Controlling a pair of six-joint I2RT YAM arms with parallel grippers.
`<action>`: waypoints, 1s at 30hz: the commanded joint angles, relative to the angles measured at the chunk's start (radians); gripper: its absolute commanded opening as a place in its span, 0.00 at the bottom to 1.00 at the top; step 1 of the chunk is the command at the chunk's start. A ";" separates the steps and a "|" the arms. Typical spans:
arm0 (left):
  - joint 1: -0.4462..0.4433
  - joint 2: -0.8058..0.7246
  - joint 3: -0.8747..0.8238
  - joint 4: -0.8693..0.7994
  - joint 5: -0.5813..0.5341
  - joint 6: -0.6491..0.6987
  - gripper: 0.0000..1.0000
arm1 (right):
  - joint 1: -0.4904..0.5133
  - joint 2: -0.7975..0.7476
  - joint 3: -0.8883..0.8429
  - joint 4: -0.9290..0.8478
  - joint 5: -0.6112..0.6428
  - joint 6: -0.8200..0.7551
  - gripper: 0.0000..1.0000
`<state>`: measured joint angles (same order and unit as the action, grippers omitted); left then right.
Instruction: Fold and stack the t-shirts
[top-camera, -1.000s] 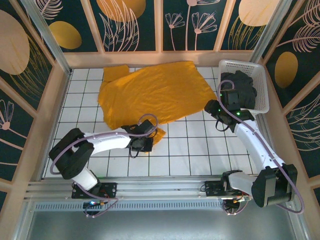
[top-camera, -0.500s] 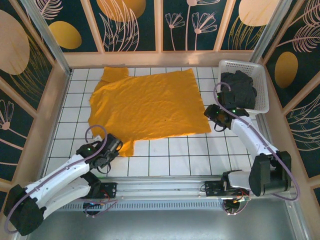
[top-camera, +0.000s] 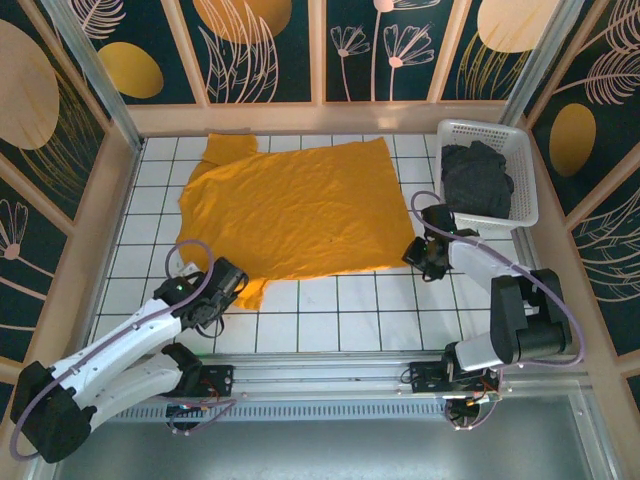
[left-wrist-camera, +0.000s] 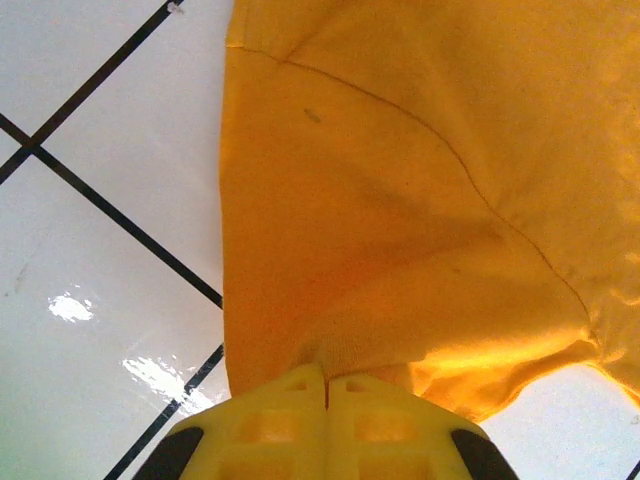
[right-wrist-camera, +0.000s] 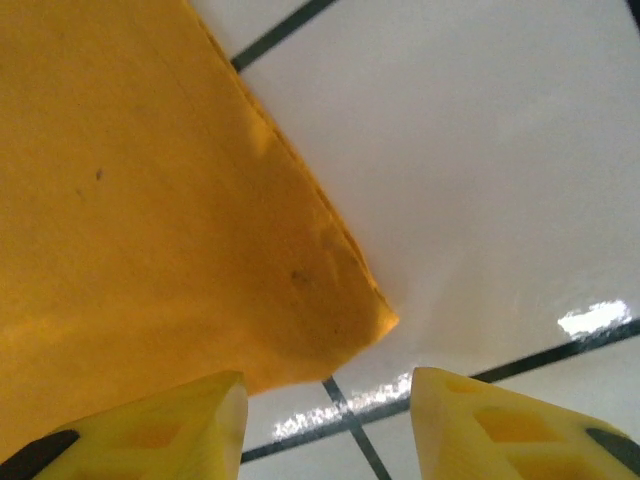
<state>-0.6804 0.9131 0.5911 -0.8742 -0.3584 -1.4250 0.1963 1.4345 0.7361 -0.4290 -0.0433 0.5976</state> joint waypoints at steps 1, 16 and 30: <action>0.006 0.023 0.024 -0.010 -0.029 0.029 0.00 | 0.005 0.024 0.038 0.045 0.074 -0.037 0.45; 0.005 0.024 0.025 0.040 -0.039 0.029 0.00 | 0.005 0.164 0.091 0.037 0.089 -0.072 0.12; 0.005 -0.049 0.115 -0.202 -0.041 -0.030 0.00 | 0.090 -0.203 0.063 -0.335 0.214 0.089 0.00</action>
<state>-0.6804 0.8940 0.6788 -0.9367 -0.3935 -1.4086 0.2436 1.2907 0.8108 -0.5842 0.1028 0.6125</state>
